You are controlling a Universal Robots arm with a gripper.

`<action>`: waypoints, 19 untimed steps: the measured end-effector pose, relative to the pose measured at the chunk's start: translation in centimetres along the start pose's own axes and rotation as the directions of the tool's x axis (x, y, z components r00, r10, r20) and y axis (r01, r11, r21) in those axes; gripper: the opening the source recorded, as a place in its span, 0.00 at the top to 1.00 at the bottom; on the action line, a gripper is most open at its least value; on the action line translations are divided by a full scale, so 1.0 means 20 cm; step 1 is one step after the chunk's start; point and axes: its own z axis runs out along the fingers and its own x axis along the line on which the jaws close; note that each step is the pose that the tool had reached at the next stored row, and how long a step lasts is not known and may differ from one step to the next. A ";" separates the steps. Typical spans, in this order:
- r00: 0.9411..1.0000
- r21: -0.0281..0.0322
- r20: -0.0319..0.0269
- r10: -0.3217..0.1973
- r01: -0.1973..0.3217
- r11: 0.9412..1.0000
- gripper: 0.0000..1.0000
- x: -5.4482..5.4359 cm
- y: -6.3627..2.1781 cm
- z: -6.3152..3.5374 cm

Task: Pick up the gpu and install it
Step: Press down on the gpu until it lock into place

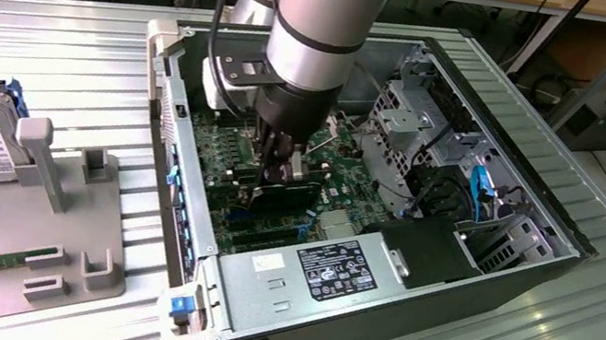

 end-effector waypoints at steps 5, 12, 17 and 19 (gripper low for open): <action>1.000 0.000 -0.001 0.000 0.000 1.000 0.89 0.00 0.006 0.006; 1.000 0.001 0.001 0.000 0.000 1.000 0.89 0.00 0.007 0.001; 1.000 0.000 -0.001 0.000 0.000 1.000 0.89 0.00 0.009 -0.119; 1.000 0.000 -0.001 0.000 0.000 1.000 0.89 -0.01 0.009 -0.148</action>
